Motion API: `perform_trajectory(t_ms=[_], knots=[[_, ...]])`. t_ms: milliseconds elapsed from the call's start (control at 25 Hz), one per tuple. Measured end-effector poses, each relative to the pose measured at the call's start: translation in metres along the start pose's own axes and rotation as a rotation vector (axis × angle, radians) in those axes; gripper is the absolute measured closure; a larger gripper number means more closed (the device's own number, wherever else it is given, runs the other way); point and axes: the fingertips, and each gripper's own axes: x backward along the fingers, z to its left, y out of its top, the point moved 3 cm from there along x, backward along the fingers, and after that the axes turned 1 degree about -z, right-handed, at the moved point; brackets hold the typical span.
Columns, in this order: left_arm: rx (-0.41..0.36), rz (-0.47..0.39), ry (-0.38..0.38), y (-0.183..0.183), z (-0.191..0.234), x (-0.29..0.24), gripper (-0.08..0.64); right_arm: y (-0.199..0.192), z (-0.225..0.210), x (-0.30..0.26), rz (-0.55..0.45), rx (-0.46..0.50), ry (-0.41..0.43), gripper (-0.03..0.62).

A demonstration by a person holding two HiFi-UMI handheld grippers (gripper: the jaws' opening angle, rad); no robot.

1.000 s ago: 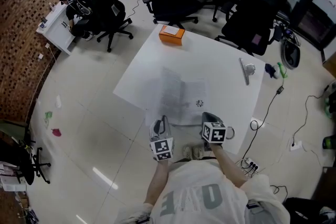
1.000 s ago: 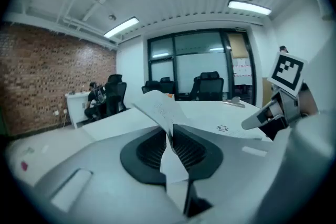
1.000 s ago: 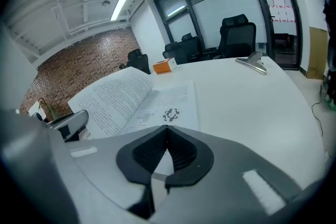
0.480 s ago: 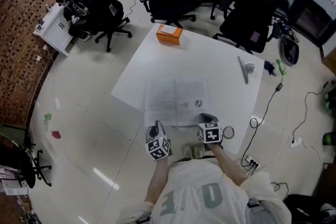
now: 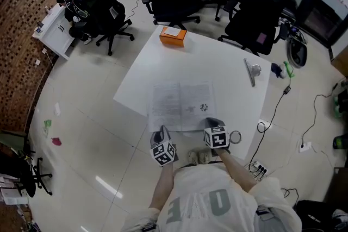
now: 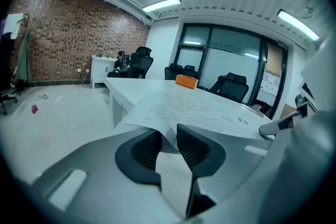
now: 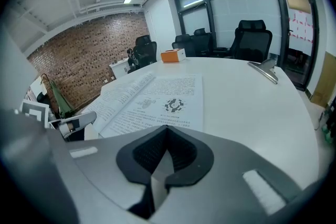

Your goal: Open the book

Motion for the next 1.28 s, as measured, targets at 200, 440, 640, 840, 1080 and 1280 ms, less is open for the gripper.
perform_trajectory(t_ms=[200,440,640,840,1080,1280], knots=[[-0.022,0.000,0.045,0.000,0.004,0.001,0.420,0.000,0.001,0.001,-0.003,0.011,0.002,0.589],[0.049,-0.008,0.182,-0.005,0.033,0.007,0.099,0.000,0.000,0.001,-0.005,0.020,0.001,0.589],[0.071,-0.013,0.203,-0.007,0.039,0.007,0.035,0.002,0.001,0.000,-0.007,0.041,-0.001,0.589],[0.066,-0.049,0.191,0.000,0.038,0.012,0.021,0.000,0.000,-0.002,-0.006,0.050,0.004,0.589],[-0.010,-0.260,0.099,0.072,0.015,0.024,0.025,-0.001,-0.002,-0.001,-0.009,0.045,0.005,0.589],[-0.164,-0.358,-0.088,0.135,-0.040,0.031,0.062,0.030,-0.002,0.020,-0.144,-0.042,0.029,0.589]])
